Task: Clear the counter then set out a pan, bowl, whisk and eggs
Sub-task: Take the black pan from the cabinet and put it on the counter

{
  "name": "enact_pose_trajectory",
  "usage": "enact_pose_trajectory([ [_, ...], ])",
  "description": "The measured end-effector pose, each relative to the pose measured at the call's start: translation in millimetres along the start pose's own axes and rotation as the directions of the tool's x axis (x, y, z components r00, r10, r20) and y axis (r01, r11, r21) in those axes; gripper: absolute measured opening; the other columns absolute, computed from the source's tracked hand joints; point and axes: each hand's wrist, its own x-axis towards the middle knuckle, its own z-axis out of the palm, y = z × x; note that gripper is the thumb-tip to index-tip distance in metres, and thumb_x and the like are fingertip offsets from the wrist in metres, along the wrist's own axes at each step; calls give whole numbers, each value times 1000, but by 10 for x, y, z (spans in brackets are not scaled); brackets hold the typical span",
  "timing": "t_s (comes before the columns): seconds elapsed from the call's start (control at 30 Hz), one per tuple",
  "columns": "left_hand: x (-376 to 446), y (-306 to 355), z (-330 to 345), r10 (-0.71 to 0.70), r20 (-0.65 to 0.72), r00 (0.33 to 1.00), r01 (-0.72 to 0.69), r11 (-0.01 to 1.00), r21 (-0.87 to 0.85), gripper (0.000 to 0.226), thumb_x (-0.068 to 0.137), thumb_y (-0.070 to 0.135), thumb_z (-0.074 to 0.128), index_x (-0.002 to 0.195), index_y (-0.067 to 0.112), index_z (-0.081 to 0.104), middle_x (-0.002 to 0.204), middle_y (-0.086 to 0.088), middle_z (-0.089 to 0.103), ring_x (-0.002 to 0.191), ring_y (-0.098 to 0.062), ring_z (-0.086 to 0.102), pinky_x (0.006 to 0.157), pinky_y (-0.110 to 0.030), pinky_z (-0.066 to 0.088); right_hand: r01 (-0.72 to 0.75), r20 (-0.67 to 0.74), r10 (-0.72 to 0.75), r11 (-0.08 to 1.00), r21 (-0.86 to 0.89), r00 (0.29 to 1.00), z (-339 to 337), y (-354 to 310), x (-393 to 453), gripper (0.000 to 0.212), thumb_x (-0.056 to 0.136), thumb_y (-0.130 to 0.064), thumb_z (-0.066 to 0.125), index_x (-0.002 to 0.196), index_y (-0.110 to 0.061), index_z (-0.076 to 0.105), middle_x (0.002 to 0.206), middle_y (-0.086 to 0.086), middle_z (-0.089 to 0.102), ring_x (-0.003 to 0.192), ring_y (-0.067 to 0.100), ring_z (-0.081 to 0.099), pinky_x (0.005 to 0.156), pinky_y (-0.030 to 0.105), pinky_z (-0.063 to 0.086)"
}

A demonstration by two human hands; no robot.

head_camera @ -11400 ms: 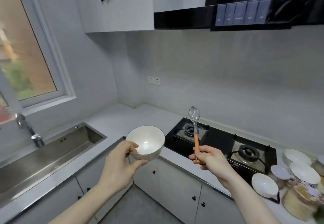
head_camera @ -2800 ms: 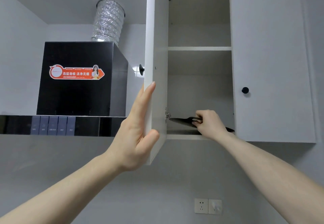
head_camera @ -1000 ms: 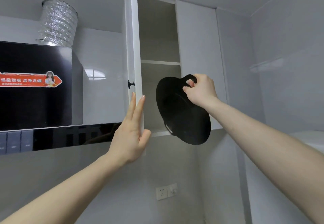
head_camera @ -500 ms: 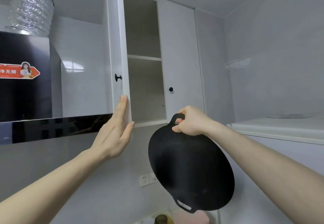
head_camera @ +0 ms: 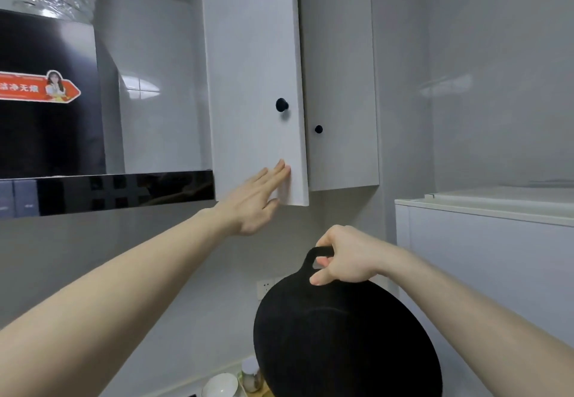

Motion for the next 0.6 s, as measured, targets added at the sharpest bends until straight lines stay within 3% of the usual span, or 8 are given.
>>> enact_pose_trajectory([
  [0.1,313,-55,68,-26,92,995,17,995,96,69,103,21,34,161,30,-4,167,12,-11,155,-17,-7,123,-29,0,14,3,-14,999,33,1000,-14,35,96,15,79,-36,82,83,-30,69,92,-21,73,98,-2,69,79,27,55],
  [0.23,632,-263,188,-99,215,972,52,975,214,74,98,18,36,161,30,-2,168,10,-6,155,-24,-9,127,-39,6,33,12,-34,997,69,999,-48,117,279,22,81,-35,81,72,-32,61,77,-25,68,77,-7,63,67,23,48],
  [0.33,724,-557,275,-200,274,941,110,944,310,76,96,16,35,160,31,-3,168,11,-8,155,-26,-9,126,-46,11,26,2,-27,989,143,1000,-46,216,461,17,80,-35,82,78,-32,66,86,-25,71,91,-7,67,77,26,53],
  [0.4,803,-723,340,-235,287,929,118,921,371,78,93,14,35,160,32,-2,167,14,-11,155,-26,-10,125,-47,12,37,-9,-36,981,191,999,-45,293,604,18,79,-34,82,75,-33,64,79,-26,69,86,-8,67,73,23,49],
  [0.6,924,-966,538,-191,240,952,52,871,488,88,87,11,40,160,31,-4,166,15,-18,153,-26,-20,124,-52,4,51,-18,-48,969,242,999,-22,415,1038,17,79,-33,82,83,-31,65,90,-23,73,104,-3,68,87,27,54],
])
